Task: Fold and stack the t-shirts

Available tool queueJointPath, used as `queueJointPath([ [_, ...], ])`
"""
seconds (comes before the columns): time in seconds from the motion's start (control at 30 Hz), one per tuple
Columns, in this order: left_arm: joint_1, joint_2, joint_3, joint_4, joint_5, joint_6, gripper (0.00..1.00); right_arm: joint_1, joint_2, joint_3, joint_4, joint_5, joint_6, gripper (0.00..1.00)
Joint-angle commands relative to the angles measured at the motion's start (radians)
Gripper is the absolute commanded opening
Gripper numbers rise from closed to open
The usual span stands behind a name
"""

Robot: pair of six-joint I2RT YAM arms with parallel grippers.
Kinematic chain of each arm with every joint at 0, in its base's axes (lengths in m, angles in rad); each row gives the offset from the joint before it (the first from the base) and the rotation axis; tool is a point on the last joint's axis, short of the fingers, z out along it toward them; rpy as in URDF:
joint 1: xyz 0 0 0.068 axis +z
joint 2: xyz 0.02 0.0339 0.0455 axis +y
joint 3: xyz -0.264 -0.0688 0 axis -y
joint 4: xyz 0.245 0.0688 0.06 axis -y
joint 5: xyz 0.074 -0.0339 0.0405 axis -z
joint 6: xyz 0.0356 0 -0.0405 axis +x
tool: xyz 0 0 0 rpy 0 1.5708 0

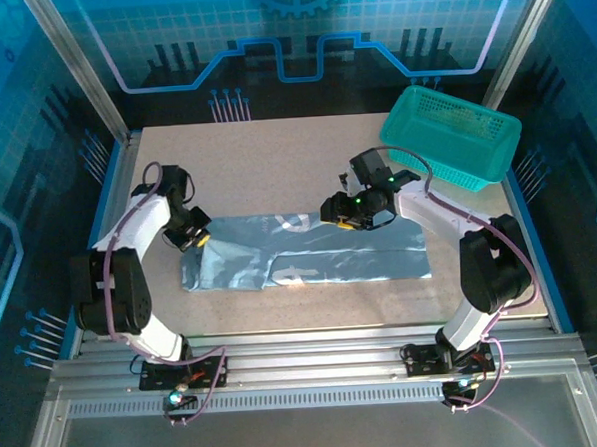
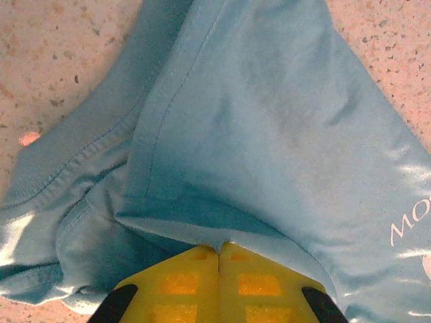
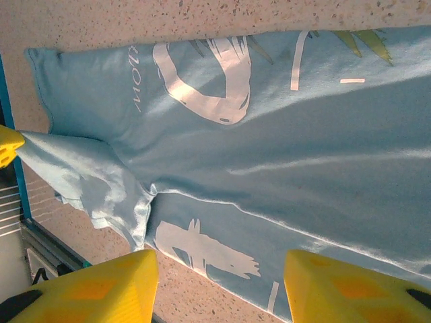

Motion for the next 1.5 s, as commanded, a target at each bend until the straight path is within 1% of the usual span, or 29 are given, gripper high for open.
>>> queueJointPath([
  [0.0,0.018,0.039,0.05,-0.051,-0.02,0.036,0.0,-0.007,-0.019,0.003,-0.006,-0.021,-0.006,0.54],
  [0.33,0.027,0.173,0.161,-0.057,-0.028,0.084,0.0,-0.007,-0.025,-0.01,-0.007,-0.019,-0.004,0.54],
  [0.5,0.027,0.235,0.173,-0.045,-0.081,0.124,0.0,-0.007,-0.031,-0.019,-0.007,-0.015,-0.002,0.54],
  [0.53,0.029,0.249,0.181,-0.041,-0.1,0.132,0.01,-0.007,-0.033,-0.021,-0.007,-0.013,-0.001,0.54],
  [0.57,0.028,0.257,0.185,-0.035,-0.115,0.139,0.06,-0.007,-0.033,-0.023,-0.007,-0.013,-0.001,0.54],
  [0.6,0.027,0.261,0.191,-0.024,-0.136,0.149,0.14,-0.007,-0.034,-0.025,-0.008,-0.012,-0.001,0.54],
  [0.67,0.023,0.245,0.208,-0.025,-0.203,0.157,0.32,-0.007,-0.037,-0.029,-0.012,-0.006,-0.003,0.54],
  [0.73,0.005,0.193,0.215,-0.036,-0.269,0.156,0.39,-0.008,-0.046,-0.034,-0.02,0.008,-0.005,0.54],
  [0.8,-0.021,0.115,0.195,-0.051,-0.312,0.133,0.41,-0.009,-0.06,-0.045,-0.014,0.009,-0.005,0.53],
  [0.87,-0.042,0.031,0.154,-0.064,-0.289,0.076,0.41,-0.011,-0.082,-0.066,0.034,-0.032,-0.009,0.53],
  [0.93,-0.066,-0.041,0.077,-0.038,-0.19,-0.006,0.38,-0.008,-0.115,-0.104,0.125,-0.11,-0.004,0.52],
  [1.03,-0.083,-0.074,-0.011,0.017,-0.052,-0.117,0.27,-0.005,-0.137,-0.128,0.199,-0.171,0.008,0.52],
  [1.07,-0.084,-0.064,-0.031,0.035,-0.027,-0.141,0.24,-0.004,-0.135,-0.126,0.206,-0.181,0.008,0.53],
  [1.13,-0.076,-0.009,-0.032,0.049,-0.015,-0.142,0.19,-0.002,-0.125,-0.118,0.203,-0.187,0.008,0.53],
  [1.27,-0.024,0.156,0.028,0.037,-0.048,-0.083,0.11,-0.002,-0.104,-0.083,0.155,-0.162,-0.011,0.52],
  [1.37,0.007,0.263,0.092,0.047,-0.088,-0.017,0.09,-0.009,-0.097,-0.057,0.085,-0.096,-0.035,0.52],
  [1.47,0.024,0.372,0.189,0.065,-0.061,0.028,0.09,-0.037,-0.1,-0.069,0.061,-0.062,-0.031,0.52],
])
